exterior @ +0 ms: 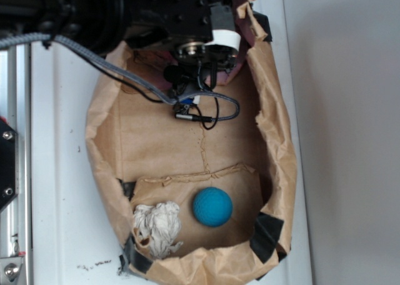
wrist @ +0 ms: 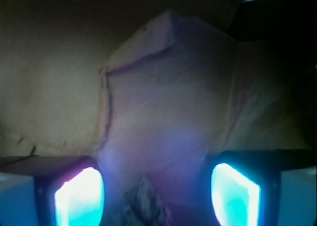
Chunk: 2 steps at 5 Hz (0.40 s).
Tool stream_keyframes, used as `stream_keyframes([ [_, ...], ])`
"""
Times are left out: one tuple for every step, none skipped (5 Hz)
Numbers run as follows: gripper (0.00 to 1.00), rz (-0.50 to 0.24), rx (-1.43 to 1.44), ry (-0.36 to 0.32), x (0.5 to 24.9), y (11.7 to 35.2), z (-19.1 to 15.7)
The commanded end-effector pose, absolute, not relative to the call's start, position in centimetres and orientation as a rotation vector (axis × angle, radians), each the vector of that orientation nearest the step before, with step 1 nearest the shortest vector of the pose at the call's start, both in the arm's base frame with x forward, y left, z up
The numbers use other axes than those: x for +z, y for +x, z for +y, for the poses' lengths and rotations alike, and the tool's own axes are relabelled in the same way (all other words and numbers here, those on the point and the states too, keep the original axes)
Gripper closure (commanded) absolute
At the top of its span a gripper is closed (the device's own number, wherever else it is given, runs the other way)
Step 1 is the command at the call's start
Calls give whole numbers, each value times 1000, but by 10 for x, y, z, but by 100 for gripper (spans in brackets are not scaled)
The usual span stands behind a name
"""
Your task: Grab the wood chip.
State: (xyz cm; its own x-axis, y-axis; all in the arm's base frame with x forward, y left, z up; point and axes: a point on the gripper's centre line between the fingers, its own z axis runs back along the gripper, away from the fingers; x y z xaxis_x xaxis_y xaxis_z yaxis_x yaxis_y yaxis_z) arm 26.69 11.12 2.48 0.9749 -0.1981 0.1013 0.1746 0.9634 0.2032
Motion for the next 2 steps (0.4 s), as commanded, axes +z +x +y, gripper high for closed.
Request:
stream_keyframes([
  [0,-151,-201,234,36,237,112],
  [0,-126,-226,280,30,241,117],
])
